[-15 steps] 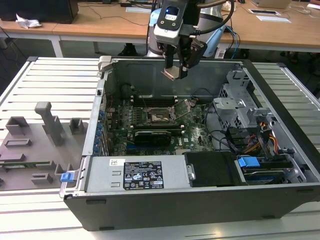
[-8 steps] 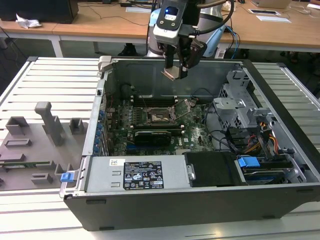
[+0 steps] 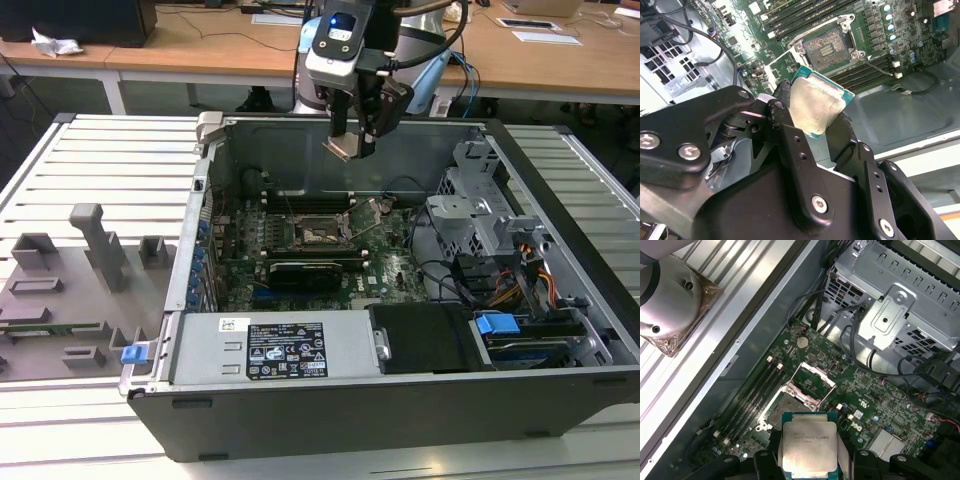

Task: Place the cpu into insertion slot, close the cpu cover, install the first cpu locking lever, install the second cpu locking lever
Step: 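Place the cpu into insertion slot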

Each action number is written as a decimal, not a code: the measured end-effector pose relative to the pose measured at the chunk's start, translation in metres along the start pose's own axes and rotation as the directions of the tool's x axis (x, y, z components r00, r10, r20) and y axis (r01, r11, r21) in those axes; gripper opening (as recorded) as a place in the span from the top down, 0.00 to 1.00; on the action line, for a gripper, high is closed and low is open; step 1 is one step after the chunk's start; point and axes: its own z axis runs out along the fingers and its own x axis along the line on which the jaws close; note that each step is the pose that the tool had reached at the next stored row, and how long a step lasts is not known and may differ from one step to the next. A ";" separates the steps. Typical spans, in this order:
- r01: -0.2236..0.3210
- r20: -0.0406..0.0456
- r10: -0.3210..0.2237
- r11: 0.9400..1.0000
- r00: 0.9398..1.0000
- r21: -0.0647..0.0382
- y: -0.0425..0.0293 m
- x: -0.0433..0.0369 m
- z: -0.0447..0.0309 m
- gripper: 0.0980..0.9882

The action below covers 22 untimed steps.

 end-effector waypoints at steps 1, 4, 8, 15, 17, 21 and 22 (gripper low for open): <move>-0.002 0.000 0.002 1.000 1.000 0.000 0.0000 0.0000 0.0000 0.52; -0.007 0.001 0.007 1.000 1.000 0.000 0.0000 0.0000 0.0000 0.52; -0.027 0.006 0.027 1.000 1.000 0.002 0.0000 0.0000 0.0003 0.52; -0.037 0.008 0.037 0.999 0.999 0.003 0.0000 0.0000 0.0004 0.52; -0.040 0.009 0.040 0.999 0.999 0.003 0.0000 0.0000 0.0004 0.52; -0.045 0.010 0.045 0.999 0.999 0.003 0.0000 0.0000 0.0005 0.52; -0.047 0.010 0.047 0.999 0.999 0.003 0.0000 0.0000 0.0005 0.52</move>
